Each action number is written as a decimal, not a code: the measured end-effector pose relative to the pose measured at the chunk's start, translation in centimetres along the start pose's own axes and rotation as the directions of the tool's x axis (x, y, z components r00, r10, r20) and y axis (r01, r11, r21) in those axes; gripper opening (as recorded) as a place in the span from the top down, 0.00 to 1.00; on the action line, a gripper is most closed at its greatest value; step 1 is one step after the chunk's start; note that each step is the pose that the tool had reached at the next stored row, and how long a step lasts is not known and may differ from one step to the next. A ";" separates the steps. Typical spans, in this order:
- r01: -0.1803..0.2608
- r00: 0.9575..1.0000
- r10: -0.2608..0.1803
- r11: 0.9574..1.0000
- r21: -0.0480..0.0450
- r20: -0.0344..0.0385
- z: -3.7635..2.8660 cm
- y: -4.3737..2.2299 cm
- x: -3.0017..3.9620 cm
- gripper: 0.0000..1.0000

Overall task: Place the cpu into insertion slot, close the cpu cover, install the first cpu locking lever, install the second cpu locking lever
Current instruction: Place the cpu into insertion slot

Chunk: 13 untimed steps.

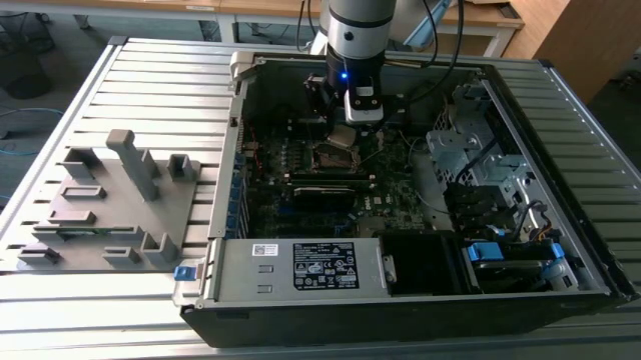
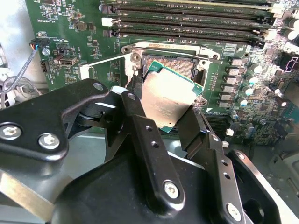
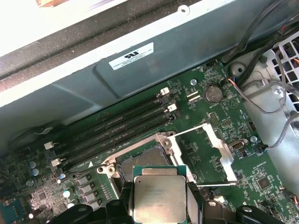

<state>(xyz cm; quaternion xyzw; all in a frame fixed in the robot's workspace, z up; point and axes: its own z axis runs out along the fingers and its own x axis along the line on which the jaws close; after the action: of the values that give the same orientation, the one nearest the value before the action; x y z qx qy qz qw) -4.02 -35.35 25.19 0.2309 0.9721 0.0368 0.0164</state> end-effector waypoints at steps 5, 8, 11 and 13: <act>-0.023 1.000 0.023 1.000 0.000 0.002 0.03 0.00 0.00 0.46; -0.047 0.999 0.047 0.999 0.001 0.004 0.05 0.00 0.00 0.46; -0.068 0.998 0.068 0.998 0.001 0.005 0.07 0.00 0.00 0.46; -0.078 0.997 0.078 0.997 0.001 0.006 0.07 -0.01 0.00 0.46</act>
<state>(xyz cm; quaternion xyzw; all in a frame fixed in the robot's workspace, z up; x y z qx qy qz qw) -4.02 -35.34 25.12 0.2687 0.9624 0.0361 0.0179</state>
